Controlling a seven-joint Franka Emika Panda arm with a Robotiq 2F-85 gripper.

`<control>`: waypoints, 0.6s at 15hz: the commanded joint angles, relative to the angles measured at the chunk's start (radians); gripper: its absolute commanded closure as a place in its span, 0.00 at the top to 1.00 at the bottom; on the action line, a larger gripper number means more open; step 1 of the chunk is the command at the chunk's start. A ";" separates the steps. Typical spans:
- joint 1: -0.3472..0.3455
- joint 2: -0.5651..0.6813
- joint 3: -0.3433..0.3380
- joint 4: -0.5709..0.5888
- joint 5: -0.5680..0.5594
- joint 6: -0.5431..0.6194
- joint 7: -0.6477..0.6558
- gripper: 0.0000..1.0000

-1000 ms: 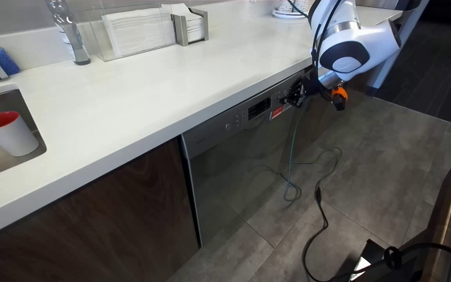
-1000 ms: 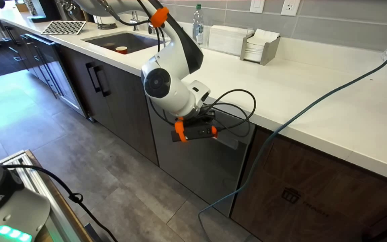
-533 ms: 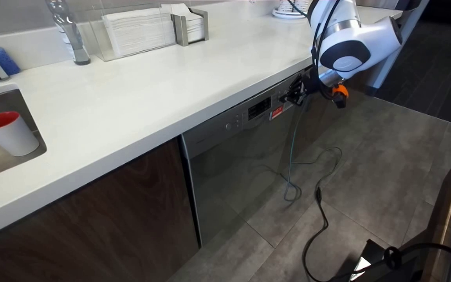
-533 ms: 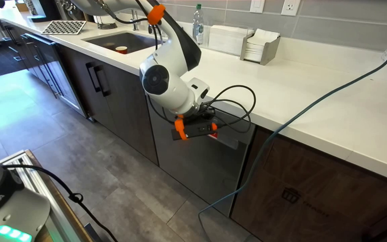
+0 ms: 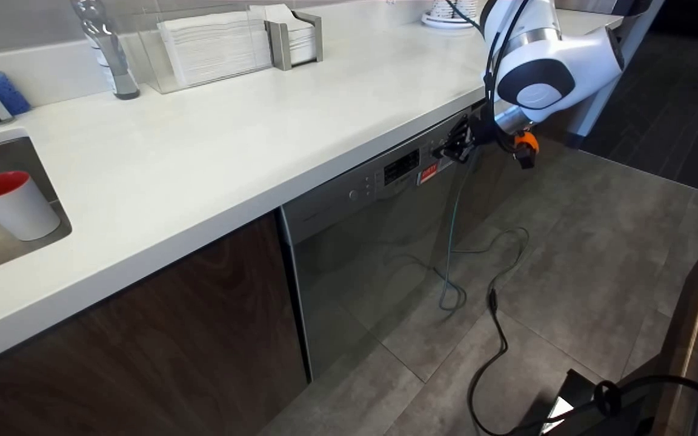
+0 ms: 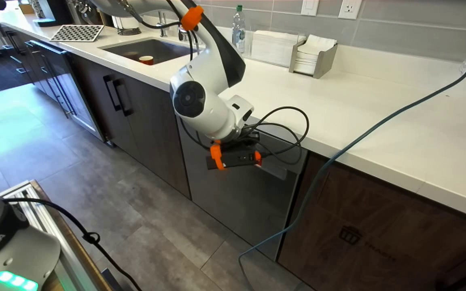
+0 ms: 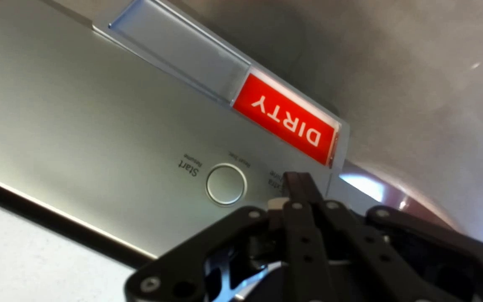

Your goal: Press a button on the dishwasher

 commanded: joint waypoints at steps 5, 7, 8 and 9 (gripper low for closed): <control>-0.158 -0.053 0.121 0.051 0.017 0.001 -0.056 0.00; -0.106 -0.021 0.071 0.039 0.006 -0.029 -0.007 0.00; -0.101 -0.023 0.070 0.037 0.005 -0.024 -0.009 0.00; -0.101 -0.023 0.068 0.038 -0.004 -0.022 -0.010 0.00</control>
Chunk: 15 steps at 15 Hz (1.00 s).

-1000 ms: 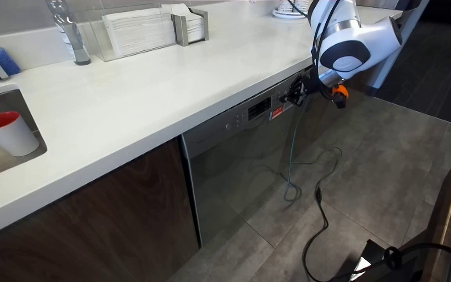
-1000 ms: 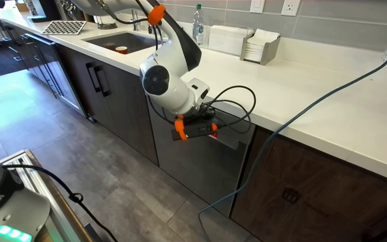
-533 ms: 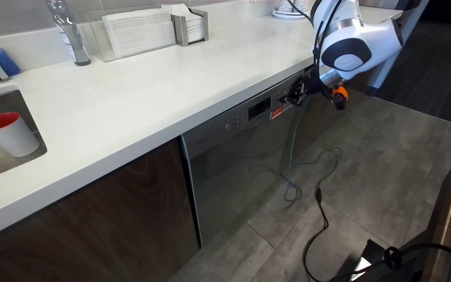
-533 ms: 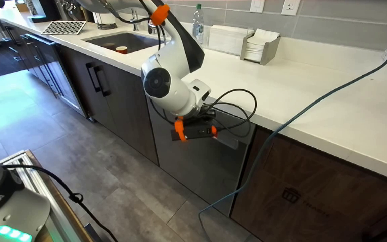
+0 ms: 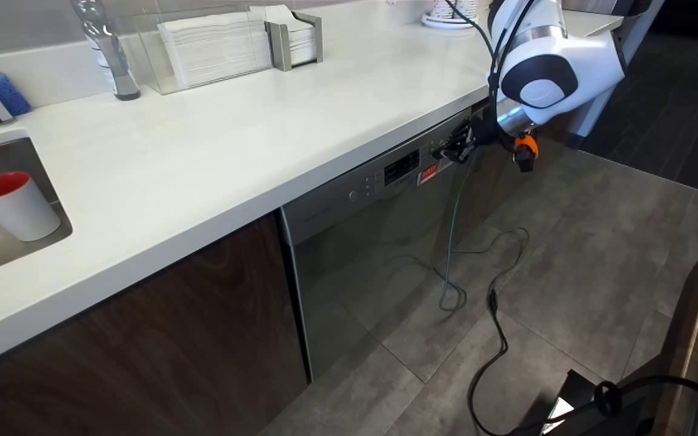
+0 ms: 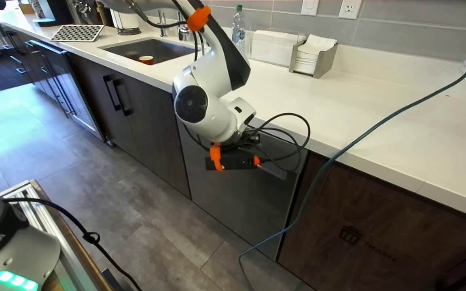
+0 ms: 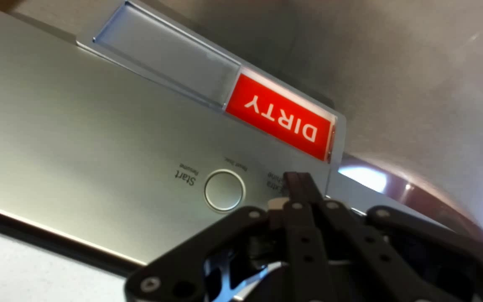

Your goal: Press a button on the dishwasher

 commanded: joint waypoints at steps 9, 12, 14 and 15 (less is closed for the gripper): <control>-0.004 0.032 -0.006 0.045 -0.070 -0.011 -0.020 0.00; -0.004 0.034 -0.005 0.047 -0.080 -0.010 -0.017 0.00; -0.007 0.034 -0.002 0.048 -0.056 -0.011 -0.007 0.00; -0.103 -0.015 0.086 0.064 -0.039 0.042 -0.064 0.00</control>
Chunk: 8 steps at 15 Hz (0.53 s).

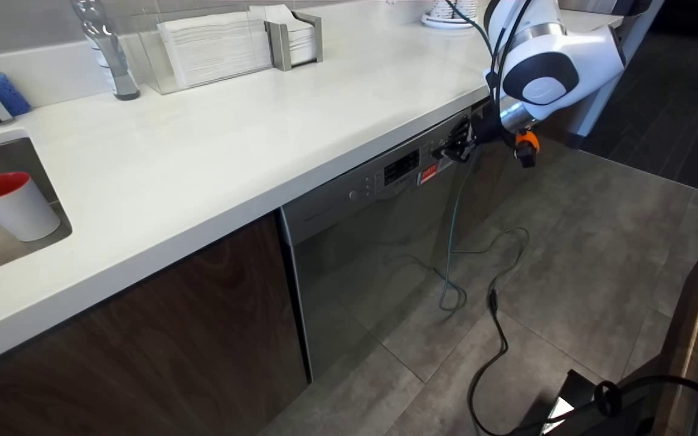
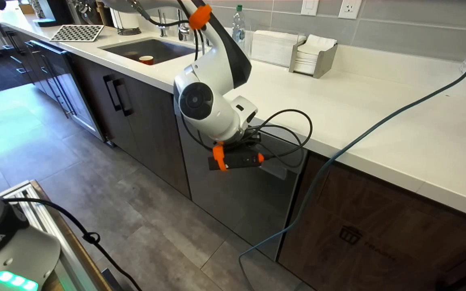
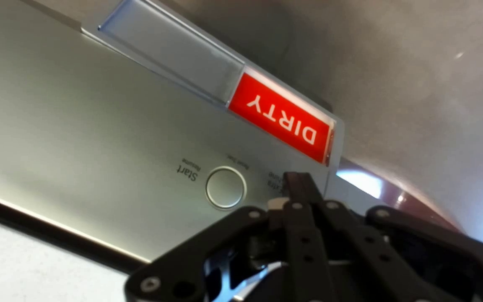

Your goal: Press a button on the dishwasher

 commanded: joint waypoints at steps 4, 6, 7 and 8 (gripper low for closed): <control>-0.071 0.012 0.062 0.054 0.057 0.006 -0.004 0.00; -0.091 0.000 0.081 0.057 0.056 0.013 -0.013 0.00; -0.095 -0.009 0.086 0.053 0.058 0.015 -0.023 0.00; -0.095 -0.006 0.084 0.054 0.058 0.014 -0.026 0.00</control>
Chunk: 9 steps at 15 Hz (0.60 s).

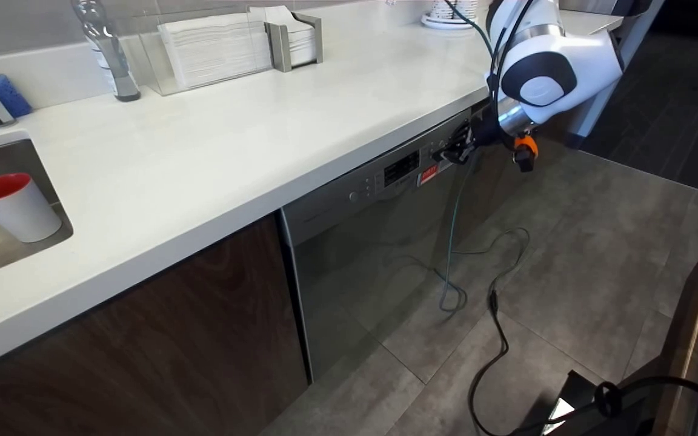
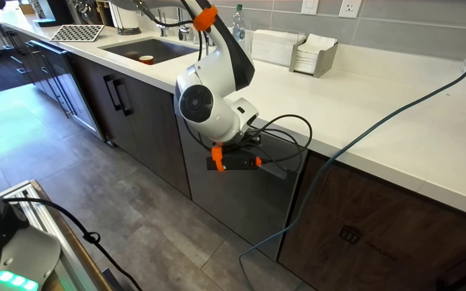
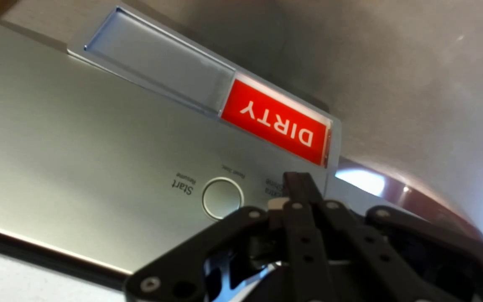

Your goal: Press a button on the dishwasher

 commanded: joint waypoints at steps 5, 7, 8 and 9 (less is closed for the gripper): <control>0.006 0.026 -0.011 0.044 0.077 -0.030 -0.047 0.00; 0.001 0.028 -0.008 0.049 0.077 -0.033 -0.035 0.00; -0.001 0.024 -0.010 0.047 0.068 -0.033 -0.033 0.00; -0.004 0.024 -0.010 0.050 0.060 -0.033 -0.030 0.00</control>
